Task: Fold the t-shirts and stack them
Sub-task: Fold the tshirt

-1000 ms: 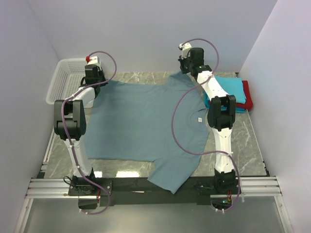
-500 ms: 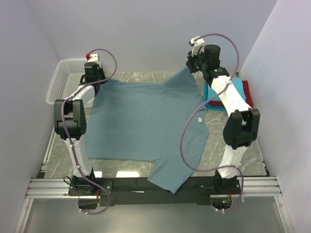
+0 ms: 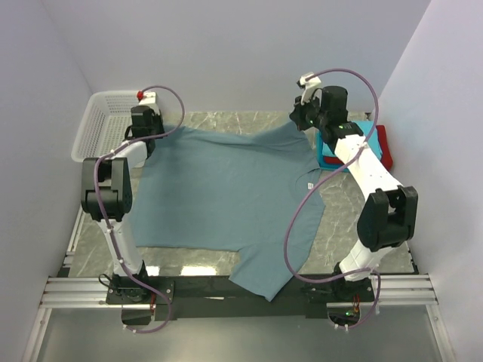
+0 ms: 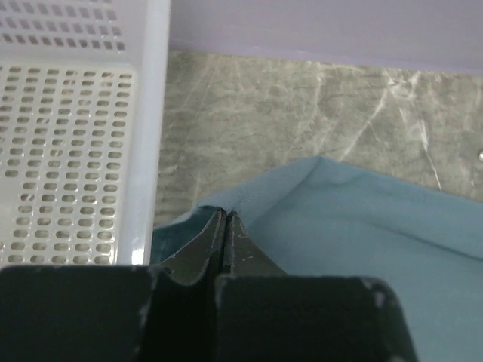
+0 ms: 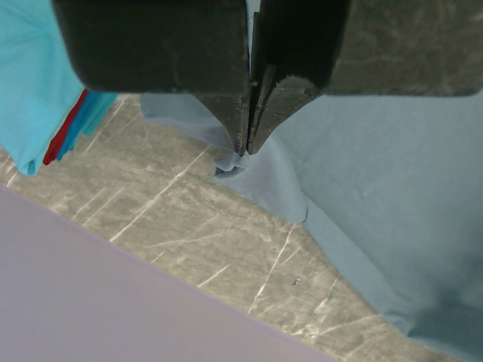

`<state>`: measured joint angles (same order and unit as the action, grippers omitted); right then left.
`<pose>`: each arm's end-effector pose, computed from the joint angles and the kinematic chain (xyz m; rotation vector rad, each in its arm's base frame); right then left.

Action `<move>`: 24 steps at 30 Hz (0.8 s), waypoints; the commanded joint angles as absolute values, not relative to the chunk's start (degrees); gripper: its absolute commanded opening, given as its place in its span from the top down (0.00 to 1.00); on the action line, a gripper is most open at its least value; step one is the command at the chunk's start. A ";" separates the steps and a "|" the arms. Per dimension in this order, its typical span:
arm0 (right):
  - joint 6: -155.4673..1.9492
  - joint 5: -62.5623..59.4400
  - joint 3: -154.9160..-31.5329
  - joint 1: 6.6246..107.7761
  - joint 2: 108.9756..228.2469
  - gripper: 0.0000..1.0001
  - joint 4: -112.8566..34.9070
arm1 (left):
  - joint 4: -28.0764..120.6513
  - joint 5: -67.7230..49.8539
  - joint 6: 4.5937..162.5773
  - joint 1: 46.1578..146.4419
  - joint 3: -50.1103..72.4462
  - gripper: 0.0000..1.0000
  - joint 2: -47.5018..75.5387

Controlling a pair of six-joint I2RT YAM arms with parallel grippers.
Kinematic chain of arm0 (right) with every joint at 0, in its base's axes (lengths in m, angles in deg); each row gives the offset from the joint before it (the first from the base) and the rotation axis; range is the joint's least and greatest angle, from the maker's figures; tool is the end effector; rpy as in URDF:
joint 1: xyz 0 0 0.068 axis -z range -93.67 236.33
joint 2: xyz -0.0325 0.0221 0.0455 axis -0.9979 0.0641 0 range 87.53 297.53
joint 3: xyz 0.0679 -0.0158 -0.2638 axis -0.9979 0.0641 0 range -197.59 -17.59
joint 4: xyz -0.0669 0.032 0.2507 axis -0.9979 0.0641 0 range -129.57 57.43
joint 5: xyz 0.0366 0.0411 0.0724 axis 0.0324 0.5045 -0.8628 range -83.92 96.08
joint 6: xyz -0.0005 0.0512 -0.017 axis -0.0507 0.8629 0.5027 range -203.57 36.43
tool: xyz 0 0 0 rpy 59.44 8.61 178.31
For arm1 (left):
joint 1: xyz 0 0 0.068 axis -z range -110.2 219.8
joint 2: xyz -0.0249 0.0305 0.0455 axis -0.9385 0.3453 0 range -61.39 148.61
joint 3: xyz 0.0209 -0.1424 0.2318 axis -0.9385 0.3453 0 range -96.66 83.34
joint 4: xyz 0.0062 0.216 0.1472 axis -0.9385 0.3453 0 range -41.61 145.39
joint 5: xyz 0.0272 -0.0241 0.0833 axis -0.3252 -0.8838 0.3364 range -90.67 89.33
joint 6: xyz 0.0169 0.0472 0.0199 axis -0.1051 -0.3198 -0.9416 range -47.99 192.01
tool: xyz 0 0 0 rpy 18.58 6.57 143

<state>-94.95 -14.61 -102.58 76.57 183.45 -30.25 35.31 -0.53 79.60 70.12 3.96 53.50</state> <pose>0.3920 0.0802 0.3515 -0.5855 1.8223 0.3279 0.4667 -0.0025 0.2176 -0.1262 1.9592 -0.0881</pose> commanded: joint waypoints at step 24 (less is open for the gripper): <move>-94.12 -13.70 -92.56 78.50 171.55 1.00 -35.35 | 14.64 -12.80 75.43 65.76 18.83 1.00 41.36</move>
<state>-94.51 -14.83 -92.96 77.33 174.23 -32.35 18.57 -11.44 75.65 66.25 18.78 44.91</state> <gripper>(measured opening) 0.007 0.012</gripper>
